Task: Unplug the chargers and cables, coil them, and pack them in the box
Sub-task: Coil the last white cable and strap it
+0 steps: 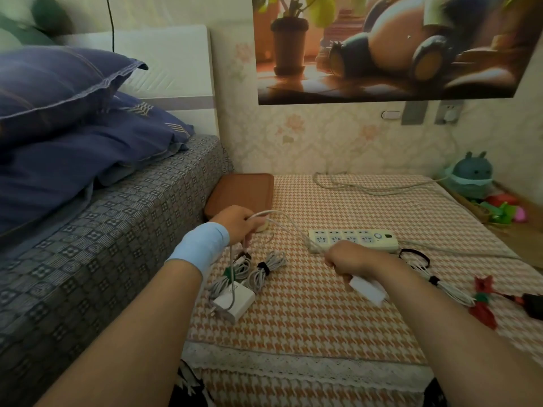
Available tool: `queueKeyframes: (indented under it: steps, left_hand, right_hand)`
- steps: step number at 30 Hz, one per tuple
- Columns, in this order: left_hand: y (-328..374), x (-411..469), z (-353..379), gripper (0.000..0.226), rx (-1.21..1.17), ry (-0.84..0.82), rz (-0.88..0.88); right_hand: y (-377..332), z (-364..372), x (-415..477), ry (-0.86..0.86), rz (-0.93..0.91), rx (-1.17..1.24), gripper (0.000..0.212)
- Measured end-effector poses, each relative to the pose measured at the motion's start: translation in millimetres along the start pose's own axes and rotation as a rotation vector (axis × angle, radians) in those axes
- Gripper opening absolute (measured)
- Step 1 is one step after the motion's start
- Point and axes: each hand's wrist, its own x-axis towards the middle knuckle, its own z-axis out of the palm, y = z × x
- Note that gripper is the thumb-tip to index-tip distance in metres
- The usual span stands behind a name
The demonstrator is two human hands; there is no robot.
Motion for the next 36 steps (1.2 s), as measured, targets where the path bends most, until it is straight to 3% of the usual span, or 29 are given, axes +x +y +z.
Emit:
queueKeyframes:
  steps: [4,7,8,10,12,14,17,19,21,25,27,31,33,36]
  left_hand:
    - [25.0,4.8,23.5,0.037,-0.020,-0.146,0.091]
    - [38.9,9.0,33.4,0.035,0.083,-0.220,0.172]
    - [42.1,9.3,35.8,0.036,0.121,-0.248,0.196]
    - [45.6,11.8,42.2,0.032,0.165,-0.277,0.229]
    - [44.5,15.0,47.0,0.025,0.183,-0.271,0.246]
    - [42.9,16.2,46.9,0.021,0.194,-0.258,0.252]
    - [32.7,12.8,36.8,0.011,0.205,-0.244,0.226]
    - [21.3,10.8,28.7,0.005,0.252,-0.266,0.170]
    - [8.0,11.7,23.7,0.014,0.277,-0.270,0.099]
    - [-14.7,13.9,13.8,0.008,0.385,-0.224,-0.048]
    - [-19.2,12.3,7.1,0.016,0.349,-0.307,-0.118]
    - [-23.0,4.0,-3.5,0.037,0.534,-0.503,-0.239]
    - [-33.5,5.2,-6.6,0.030,0.522,-0.369,-0.229]
    - [-44.6,3.5,-15.0,0.016,0.403,0.135,-0.107]
  right_hand:
    - [18.1,-2.4,-0.9,-0.125,0.163,-0.324,0.028]
    - [10.2,-2.3,-1.7,-0.050,0.158,-0.514,0.022]
    - [7.4,-2.5,1.1,0.015,0.096,-0.487,0.029]
    - [-6.8,-1.8,-1.0,0.172,-0.129,-0.323,0.068]
    - [-27.9,4.8,-7.1,0.220,-0.379,-0.135,0.081]
    - [-42.5,10.5,-6.8,0.168,-0.470,-0.079,0.072]
    - [-53.5,10.5,-3.4,0.149,-0.451,-0.134,0.034]
    - [-57.4,7.6,0.0,0.184,-0.446,-0.115,0.031]
    - [-59.8,8.3,4.2,0.203,-0.461,-0.070,0.025]
    - [-63.4,14.8,13.1,0.224,-0.506,-0.038,0.030]
    - [-67.1,18.1,14.3,0.224,-0.542,-0.032,0.027]
    - [-74.3,26.9,14.2,0.237,-0.566,0.022,0.025]
    - [-75.6,28.4,14.2,0.270,-0.551,0.053,0.025]
    - [-73.9,27.5,16.5,0.319,-0.515,0.079,0.029]
